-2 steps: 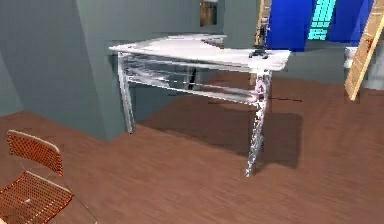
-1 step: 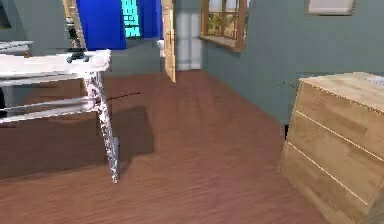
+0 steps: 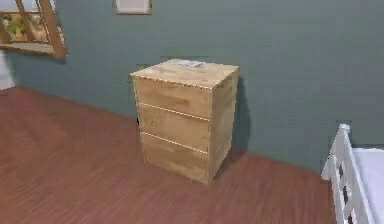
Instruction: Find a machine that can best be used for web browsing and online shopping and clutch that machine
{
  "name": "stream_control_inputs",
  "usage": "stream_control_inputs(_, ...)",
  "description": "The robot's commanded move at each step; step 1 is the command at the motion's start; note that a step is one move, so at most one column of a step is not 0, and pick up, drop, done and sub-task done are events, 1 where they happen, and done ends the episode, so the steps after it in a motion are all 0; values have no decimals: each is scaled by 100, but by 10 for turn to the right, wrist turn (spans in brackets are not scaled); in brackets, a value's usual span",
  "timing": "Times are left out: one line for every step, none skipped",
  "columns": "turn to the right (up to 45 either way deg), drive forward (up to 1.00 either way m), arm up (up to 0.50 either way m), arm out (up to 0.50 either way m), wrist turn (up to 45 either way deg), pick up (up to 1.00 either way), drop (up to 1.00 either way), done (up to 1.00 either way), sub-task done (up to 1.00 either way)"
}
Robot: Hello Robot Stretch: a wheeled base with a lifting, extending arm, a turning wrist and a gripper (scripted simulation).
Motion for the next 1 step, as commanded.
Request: stream_control_inputs(450, 0, 0, 0, 0, 0, 0, 0, 0)
